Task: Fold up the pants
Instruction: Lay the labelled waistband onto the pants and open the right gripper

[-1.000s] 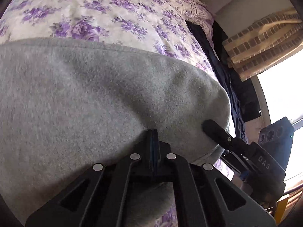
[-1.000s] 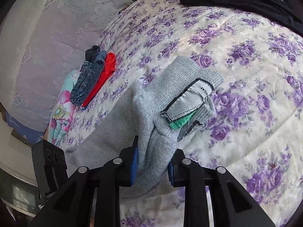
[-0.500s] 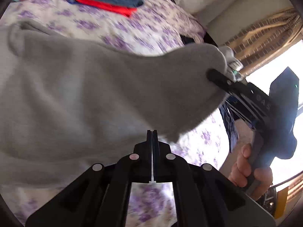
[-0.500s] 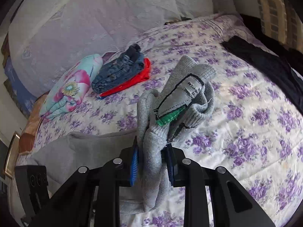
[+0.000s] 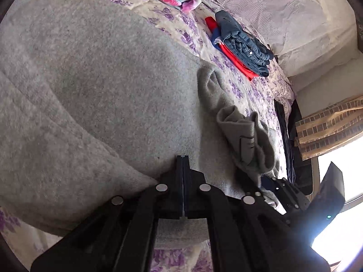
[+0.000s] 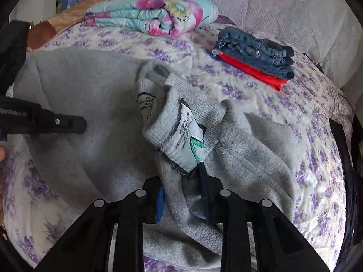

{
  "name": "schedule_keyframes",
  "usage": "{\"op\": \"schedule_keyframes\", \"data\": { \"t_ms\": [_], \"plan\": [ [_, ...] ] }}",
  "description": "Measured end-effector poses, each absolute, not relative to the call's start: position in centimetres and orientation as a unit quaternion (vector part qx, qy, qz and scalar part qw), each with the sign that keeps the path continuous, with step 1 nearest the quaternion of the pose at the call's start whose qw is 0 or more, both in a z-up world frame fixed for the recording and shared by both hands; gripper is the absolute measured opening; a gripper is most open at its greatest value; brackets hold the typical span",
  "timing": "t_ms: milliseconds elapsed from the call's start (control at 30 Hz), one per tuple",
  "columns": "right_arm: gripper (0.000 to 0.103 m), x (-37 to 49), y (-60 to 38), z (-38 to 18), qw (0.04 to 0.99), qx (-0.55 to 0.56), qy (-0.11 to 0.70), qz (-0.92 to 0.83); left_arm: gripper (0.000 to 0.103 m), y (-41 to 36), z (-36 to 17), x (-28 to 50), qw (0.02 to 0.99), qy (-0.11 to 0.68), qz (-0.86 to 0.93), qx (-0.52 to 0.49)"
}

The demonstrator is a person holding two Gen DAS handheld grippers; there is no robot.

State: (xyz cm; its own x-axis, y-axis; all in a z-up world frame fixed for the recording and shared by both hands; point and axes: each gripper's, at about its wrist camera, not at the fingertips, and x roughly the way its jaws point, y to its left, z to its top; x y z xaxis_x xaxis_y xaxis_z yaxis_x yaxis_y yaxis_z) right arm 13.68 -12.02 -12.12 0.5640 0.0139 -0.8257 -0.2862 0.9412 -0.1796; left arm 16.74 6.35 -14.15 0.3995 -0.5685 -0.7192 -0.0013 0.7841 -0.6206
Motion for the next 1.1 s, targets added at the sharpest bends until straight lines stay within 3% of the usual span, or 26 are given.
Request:
{"op": "schedule_keyframes", "data": {
  "t_ms": [67,100,267,333,367,433,467,633,900,1100],
  "plan": [
    [0.060,13.2,-12.0,-11.6,0.868,-0.136,0.464,0.116,0.001,6.4,-14.1,16.9,0.792,0.517,-0.183,-0.268],
    [0.064,12.8,-11.9,-11.2,0.863,-0.130,0.470,0.129,0.001,6.4,-14.2,16.9,0.792,0.516,-0.185,-0.270],
    [0.065,11.4,-13.1,-6.5,0.863,-0.057,0.467,0.185,0.001,6.6,-14.4,17.1,0.791,0.513,-0.192,-0.272],
    [0.058,11.9,-13.8,-4.7,0.879,-0.044,0.445,0.168,0.001,6.5,-14.4,17.1,0.792,0.512,-0.192,-0.270],
    [0.042,12.5,-13.9,-4.4,0.886,-0.049,0.436,0.152,0.001,6.5,-14.4,17.1,0.792,0.512,-0.191,-0.270],
    [0.023,14.4,-14.1,-4.9,0.888,-0.045,0.438,0.132,0.001,6.6,-14.4,17.1,0.792,0.513,-0.192,-0.269],
    [0.020,15.5,-14.2,-5.6,0.884,-0.036,0.446,0.133,0.001,6.5,-14.4,17.2,0.792,0.513,-0.192,-0.269],
    [0.019,19.1,-13.0,-11.4,0.858,-0.030,0.496,0.133,0.001,6.4,-14.4,17.2,0.794,0.512,-0.191,-0.267],
    [0.019,19.7,-13.8,-7.8,0.872,-0.012,0.477,0.111,0.001,6.4,-14.5,17.4,0.798,0.509,-0.191,-0.259],
    [0.020,22.1,-13.5,-10.4,0.860,-0.025,0.500,0.099,0.001,6.4,-14.5,17.5,0.798,0.510,-0.193,-0.257]
  ]
}}
